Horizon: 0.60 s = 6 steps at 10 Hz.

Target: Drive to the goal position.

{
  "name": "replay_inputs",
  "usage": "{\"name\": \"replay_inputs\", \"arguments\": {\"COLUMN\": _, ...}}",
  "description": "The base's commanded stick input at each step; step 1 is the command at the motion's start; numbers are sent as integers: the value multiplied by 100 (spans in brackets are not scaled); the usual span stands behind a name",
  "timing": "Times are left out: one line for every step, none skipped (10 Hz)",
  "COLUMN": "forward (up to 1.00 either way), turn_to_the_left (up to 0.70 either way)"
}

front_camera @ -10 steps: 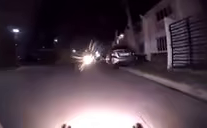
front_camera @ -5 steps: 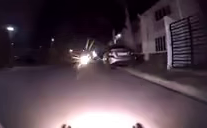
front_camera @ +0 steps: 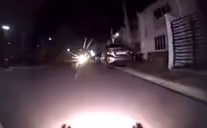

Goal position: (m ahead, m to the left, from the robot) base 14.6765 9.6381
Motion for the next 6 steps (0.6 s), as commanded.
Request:
{"name": "replay_inputs", "arguments": {"forward": 60, "turn_to_the_left": 0}}
{"name": "replay_inputs", "arguments": {"forward": 60, "turn_to_the_left": 0}}
{"name": "replay_inputs", "arguments": {"forward": 60, "turn_to_the_left": 0}}
{"name": "replay_inputs", "arguments": {"forward": 60, "turn_to_the_left": 0}}
{"name": "replay_inputs", "arguments": {"forward": 60, "turn_to_the_left": 0}}
{"name": "replay_inputs", "arguments": {"forward": 60, "turn_to_the_left": 0}}
